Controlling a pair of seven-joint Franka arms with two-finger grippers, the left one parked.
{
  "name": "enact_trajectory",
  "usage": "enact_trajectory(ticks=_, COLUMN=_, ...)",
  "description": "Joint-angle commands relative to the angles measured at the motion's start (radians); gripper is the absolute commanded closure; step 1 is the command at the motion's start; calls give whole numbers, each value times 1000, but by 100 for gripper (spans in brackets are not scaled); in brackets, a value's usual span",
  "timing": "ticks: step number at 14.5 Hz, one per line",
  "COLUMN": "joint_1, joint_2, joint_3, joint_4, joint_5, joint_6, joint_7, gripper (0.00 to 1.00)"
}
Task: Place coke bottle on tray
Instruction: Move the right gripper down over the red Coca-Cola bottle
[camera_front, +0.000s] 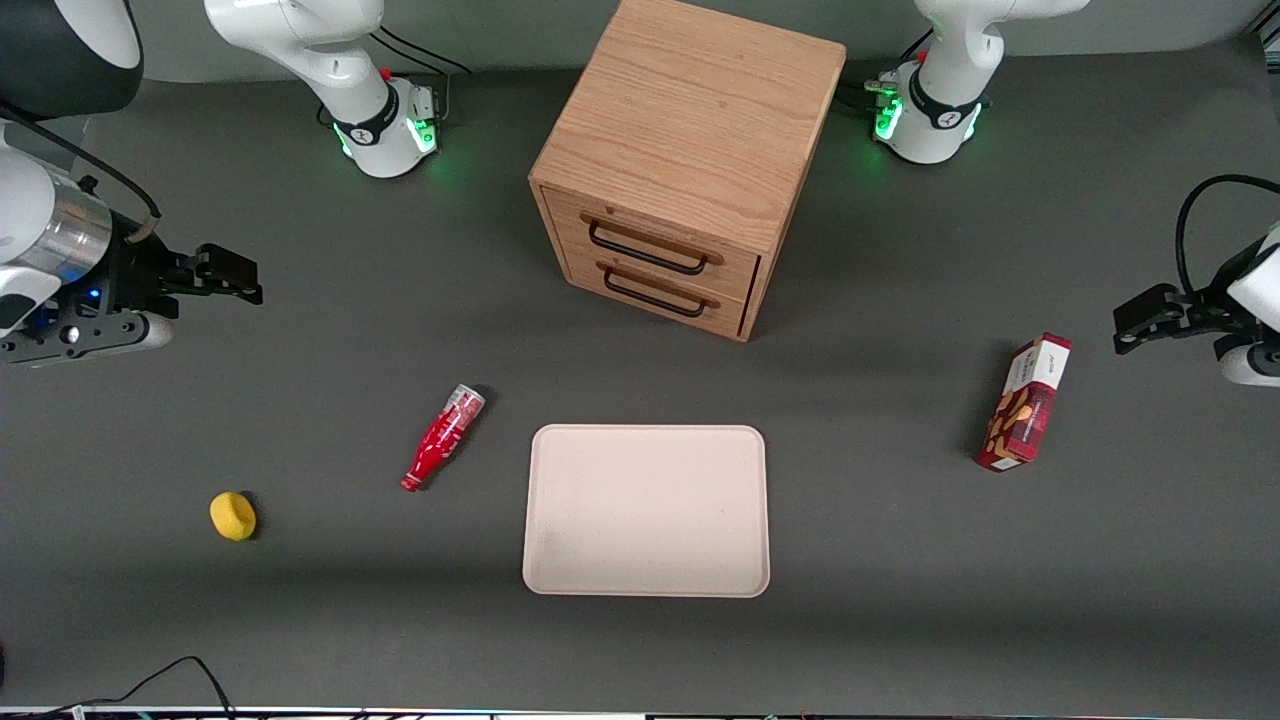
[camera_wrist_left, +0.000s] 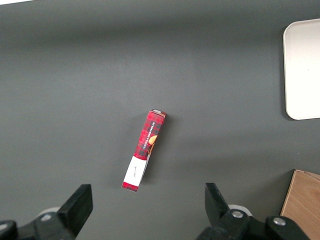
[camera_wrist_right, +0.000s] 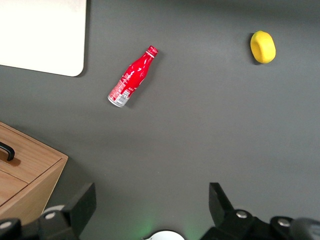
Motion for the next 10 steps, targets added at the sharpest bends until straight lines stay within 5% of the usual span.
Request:
enact_trajectory(ticks=1, joint_1=-7, joint_2=22, joint_3=14, joint_4=27, joint_5=18, joint_6=-20, joint_7=44, gripper=0)
enact_trajectory(ticks=10, joint_1=4, joint_2=89, joint_3=83, joint_4=31, joint_5=18, joint_6=-6, joint_7=214, gripper=0)
